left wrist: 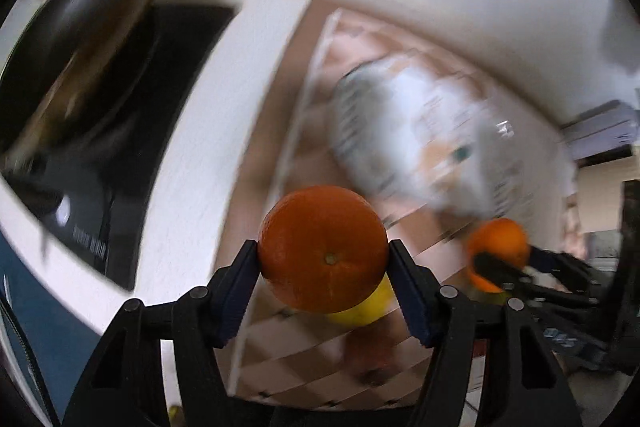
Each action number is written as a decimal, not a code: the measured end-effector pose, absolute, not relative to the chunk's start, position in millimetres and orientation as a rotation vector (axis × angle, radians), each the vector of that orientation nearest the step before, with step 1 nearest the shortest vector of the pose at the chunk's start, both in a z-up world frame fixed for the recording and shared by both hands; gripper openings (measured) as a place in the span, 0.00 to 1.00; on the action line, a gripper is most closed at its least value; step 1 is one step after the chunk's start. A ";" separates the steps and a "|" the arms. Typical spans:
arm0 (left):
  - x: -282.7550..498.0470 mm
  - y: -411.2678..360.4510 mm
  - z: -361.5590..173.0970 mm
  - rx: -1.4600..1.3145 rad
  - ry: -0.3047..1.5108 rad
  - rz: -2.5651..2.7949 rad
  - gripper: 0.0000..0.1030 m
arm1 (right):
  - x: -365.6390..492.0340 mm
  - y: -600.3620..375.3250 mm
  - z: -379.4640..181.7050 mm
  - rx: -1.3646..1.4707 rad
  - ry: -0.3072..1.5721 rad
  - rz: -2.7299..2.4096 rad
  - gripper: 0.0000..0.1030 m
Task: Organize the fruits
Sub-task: 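Carry both oranges onto the white plate and open both tools, then lift both tools back from the plate toward the loose fruits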
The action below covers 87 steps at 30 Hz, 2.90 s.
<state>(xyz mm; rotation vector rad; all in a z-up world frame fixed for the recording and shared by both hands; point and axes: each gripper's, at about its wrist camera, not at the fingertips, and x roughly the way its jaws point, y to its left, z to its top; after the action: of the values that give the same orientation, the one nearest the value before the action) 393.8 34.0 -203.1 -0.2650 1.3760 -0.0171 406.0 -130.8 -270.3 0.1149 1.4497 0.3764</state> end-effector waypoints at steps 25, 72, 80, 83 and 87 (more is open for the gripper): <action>556.4 -36.5 -303.5 -0.267 1.704 -0.157 0.61 | 543.7 -172.5 -350.7 0.083 1.585 0.243 0.64; 294.3 18.1 -82.8 -0.006 1.051 -0.007 0.84 | 308.2 -195.5 -115.7 0.063 1.120 0.008 0.92; 260.2 17.5 -62.8 -0.012 1.020 -0.031 0.84 | 265.6 -192.2 -86.5 0.090 1.069 0.027 0.92; 252.8 18.5 -60.2 -0.020 1.019 -0.038 0.84 | 257.3 -191.8 -84.6 0.101 1.066 0.035 0.92; 247.7 19.9 -63.3 -0.040 1.034 -0.046 0.84 | 253.7 -191.7 -88.1 0.129 1.072 0.057 0.92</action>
<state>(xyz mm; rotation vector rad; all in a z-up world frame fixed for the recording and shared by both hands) 247.7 19.9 -63.3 -0.0401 1.0345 -0.0462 253.7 -191.7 -88.1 0.1290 1.0720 0.0565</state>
